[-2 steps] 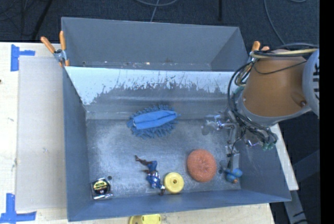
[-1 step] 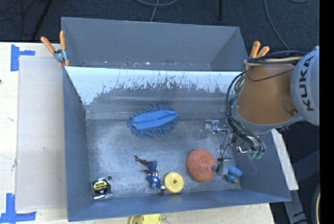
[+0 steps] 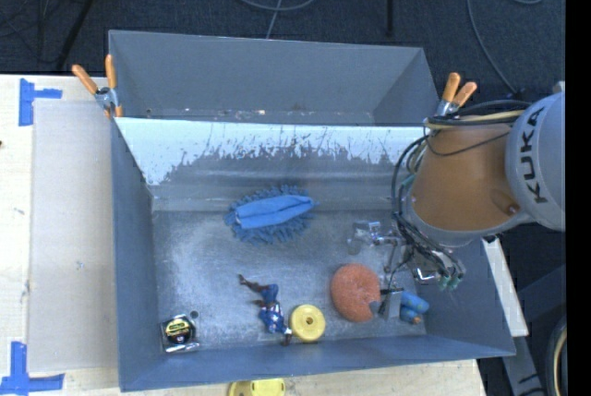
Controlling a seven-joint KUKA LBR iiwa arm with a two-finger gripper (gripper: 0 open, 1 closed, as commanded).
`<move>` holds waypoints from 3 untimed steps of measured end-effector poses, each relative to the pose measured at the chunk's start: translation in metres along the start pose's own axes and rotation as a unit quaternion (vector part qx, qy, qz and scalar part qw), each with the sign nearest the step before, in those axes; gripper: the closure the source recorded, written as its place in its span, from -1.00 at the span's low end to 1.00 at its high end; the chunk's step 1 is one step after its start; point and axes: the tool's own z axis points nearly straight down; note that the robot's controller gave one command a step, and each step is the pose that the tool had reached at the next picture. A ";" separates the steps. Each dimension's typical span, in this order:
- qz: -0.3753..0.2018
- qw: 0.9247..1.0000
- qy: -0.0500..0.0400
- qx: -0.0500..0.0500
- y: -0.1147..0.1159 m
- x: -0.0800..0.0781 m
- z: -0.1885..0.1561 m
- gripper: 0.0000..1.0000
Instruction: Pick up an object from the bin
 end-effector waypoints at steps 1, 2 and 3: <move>-0.031 1.000 -0.001 0.000 0.003 -0.006 0.020 -1.00; 0.034 0.999 0.000 0.000 0.003 0.000 0.044 -1.00; -0.099 0.995 0.000 0.000 0.003 0.012 0.067 1.00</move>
Offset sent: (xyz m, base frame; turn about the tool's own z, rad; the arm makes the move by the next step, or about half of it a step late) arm -0.0065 0.0012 -0.0655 -0.0612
